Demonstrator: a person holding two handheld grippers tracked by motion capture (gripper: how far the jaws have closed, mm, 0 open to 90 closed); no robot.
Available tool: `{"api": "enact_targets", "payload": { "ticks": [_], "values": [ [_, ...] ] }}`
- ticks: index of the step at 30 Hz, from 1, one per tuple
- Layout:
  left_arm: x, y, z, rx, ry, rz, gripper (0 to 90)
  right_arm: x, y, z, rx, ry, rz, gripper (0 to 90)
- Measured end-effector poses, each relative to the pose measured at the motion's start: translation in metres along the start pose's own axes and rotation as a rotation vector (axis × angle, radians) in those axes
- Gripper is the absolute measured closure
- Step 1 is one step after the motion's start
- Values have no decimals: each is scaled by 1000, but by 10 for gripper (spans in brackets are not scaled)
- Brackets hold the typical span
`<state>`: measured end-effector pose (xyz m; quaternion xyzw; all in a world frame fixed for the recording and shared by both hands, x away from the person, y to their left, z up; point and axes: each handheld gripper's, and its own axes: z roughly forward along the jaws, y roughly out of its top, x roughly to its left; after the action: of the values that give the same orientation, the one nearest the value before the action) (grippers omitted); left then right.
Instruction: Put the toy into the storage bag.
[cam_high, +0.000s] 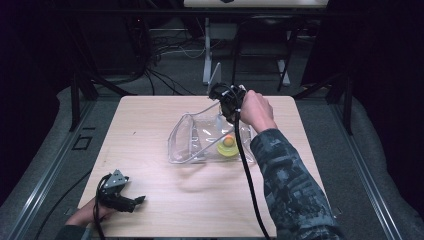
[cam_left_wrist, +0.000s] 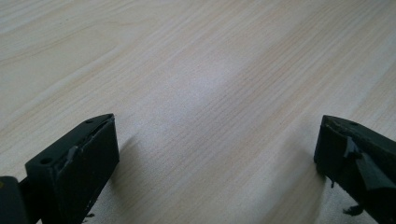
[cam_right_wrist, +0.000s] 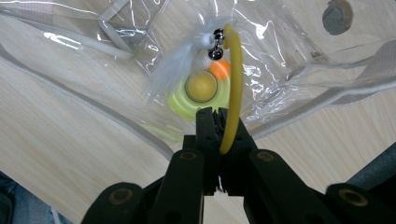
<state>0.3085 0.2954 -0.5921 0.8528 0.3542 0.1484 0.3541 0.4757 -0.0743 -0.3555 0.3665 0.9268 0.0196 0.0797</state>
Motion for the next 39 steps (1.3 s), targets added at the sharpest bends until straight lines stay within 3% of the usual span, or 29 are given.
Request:
{"api": "enact_targets", "payload": {
  "ticks": [17, 21, 30, 39],
  "values": [
    [0, 0, 0, 0, 0, 0, 2, 2, -3, 7, -1, 8, -10, 865],
    [0, 0, 0, 0, 0, -1, 2, 2, -6, -1, -34, 9, -5, 820],
    [0, 0, 0, 0, 0, 0, 2, -4, -22, -34, -136, 10, 37, 604],
    [0, 0, 0, 0, 0, 0, 2, -18, -45, -47, -177, 11, 96, 311]
  ]
}}
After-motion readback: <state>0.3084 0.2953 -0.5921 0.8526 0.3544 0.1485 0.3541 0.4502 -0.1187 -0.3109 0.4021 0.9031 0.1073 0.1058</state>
